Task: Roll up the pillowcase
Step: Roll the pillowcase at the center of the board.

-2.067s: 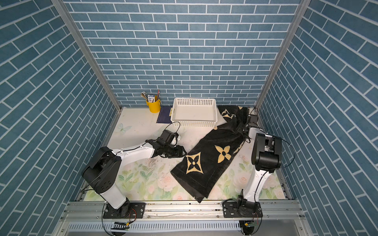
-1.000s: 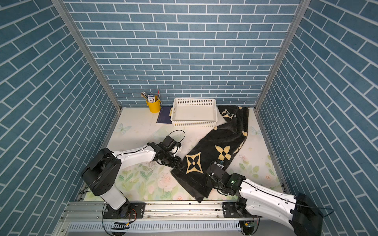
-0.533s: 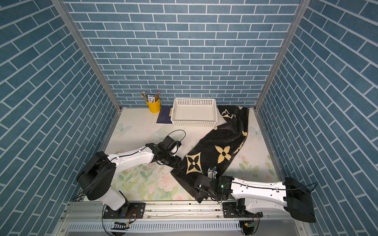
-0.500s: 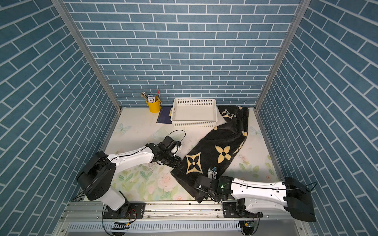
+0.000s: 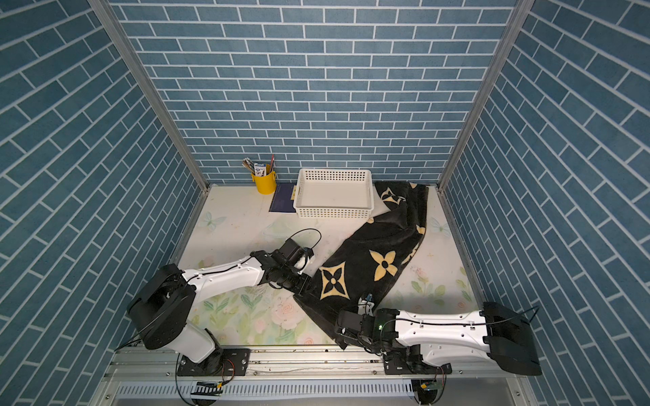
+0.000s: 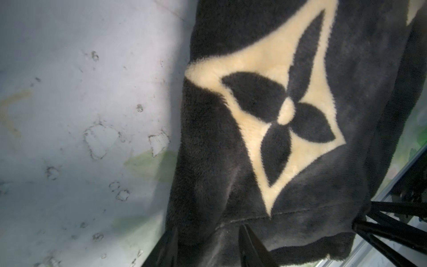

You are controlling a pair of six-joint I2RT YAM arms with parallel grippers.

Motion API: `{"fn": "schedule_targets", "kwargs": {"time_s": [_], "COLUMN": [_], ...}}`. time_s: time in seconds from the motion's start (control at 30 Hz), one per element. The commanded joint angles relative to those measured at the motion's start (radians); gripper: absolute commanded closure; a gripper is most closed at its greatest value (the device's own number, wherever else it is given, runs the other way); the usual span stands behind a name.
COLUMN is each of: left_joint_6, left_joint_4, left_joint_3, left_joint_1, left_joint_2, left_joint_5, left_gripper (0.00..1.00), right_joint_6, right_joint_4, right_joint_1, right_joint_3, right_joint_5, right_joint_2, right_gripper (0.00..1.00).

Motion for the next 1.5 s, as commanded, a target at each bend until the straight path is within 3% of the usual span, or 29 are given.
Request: {"fn": "schedule_targets", "kwargs": {"time_s": [0.0, 0.03, 0.1, 0.27, 0.6, 0.7, 0.83, 1.03, 1.17, 1.33, 1.47], "left_joint_6": [0.006, 0.006, 0.006, 0.010, 0.012, 0.012, 0.011, 0.003, -0.008, 0.005, 0.029], "left_joint_4": [-0.022, -0.026, -0.033, -0.048, -0.067, -0.063, -0.068, -0.113, -0.114, -0.096, -0.059], "left_joint_3": [0.002, 0.002, 0.008, 0.022, 0.022, 0.000, -0.008, 0.015, 0.013, 0.059, 0.100], "left_joint_1": [-0.009, -0.009, -0.009, -0.009, -0.009, -0.008, -0.008, 0.011, 0.055, 0.164, 0.222], "left_joint_2": [0.011, 0.008, 0.003, -0.001, -0.005, 0.013, 0.034, 0.095, 0.122, 0.158, 0.187], "left_joint_5": [-0.014, -0.016, -0.028, -0.071, -0.094, -0.092, -0.100, -0.212, -0.255, -0.242, -0.185], "left_gripper": [0.51, 0.51, 0.51, 0.52, 0.54, 0.48, 0.51, 0.74, 0.82, 0.85, 0.84], "right_joint_6": [0.056, 0.055, 0.034, -0.039, -0.050, -0.063, -0.209, -0.519, -0.691, -0.875, -1.032], "right_joint_4": [0.023, 0.010, -0.026, -0.069, 0.071, 0.099, 0.033, -0.026, -0.005, 0.196, 0.316], "right_joint_1": [0.006, 0.005, 0.007, 0.012, 0.041, 0.032, 0.031, 0.030, 0.015, -0.061, -0.063], "right_joint_3": [-0.014, -0.003, 0.039, 0.136, 0.081, 0.051, 0.109, 0.272, 0.347, 0.320, 0.338], "right_joint_5": [-0.010, -0.007, 0.005, 0.001, -0.049, -0.036, 0.051, 0.190, 0.229, 0.191, 0.248], "right_joint_2": [0.012, 0.010, 0.007, 0.042, 0.076, 0.076, 0.064, 0.166, 0.285, 0.344, 0.401], "right_gripper": [0.83, 0.92, 0.99, 1.00, 1.00, 0.77, 0.63, 0.53, 0.49, 0.47, 0.35]}}
